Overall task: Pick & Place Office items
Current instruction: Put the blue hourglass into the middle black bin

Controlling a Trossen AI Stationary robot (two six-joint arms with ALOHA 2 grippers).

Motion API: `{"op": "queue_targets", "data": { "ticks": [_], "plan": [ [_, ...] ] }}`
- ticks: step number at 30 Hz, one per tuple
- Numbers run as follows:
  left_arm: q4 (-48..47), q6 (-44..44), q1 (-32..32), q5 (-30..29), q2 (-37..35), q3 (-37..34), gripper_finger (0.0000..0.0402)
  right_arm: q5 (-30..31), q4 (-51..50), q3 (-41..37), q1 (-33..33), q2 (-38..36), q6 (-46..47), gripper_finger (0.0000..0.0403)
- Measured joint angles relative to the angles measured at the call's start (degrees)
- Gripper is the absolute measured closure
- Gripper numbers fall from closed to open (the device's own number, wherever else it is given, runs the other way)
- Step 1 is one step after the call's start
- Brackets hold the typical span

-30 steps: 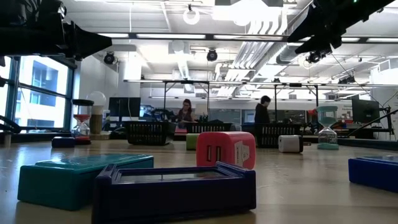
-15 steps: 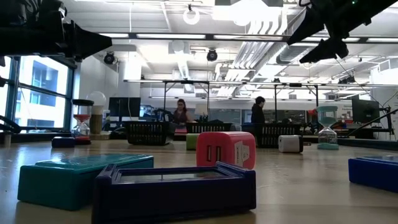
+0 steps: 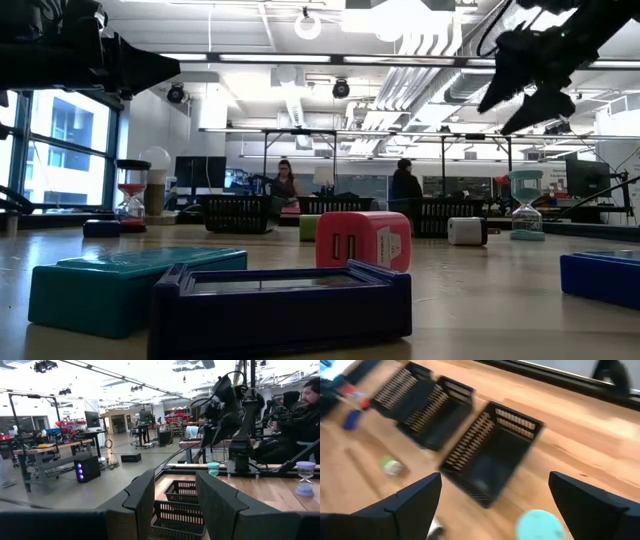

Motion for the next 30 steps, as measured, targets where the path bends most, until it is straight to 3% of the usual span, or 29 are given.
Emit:
{"op": "queue_targets", "data": {
  "ticks": [10,30],
  "plan": [
    [0.0,0.5,0.0,0.0,0.0,0.0,0.0263,-4.8,-8.2,0.0,-6.6,5.4,-0.6,0.0046],
    [0.0,-0.5,0.0,0.0,0.0,0.0,0.0263,-8.2,-9.3,0.0,-7.0,18.3,-4.2,0.0046]
  ]
}}
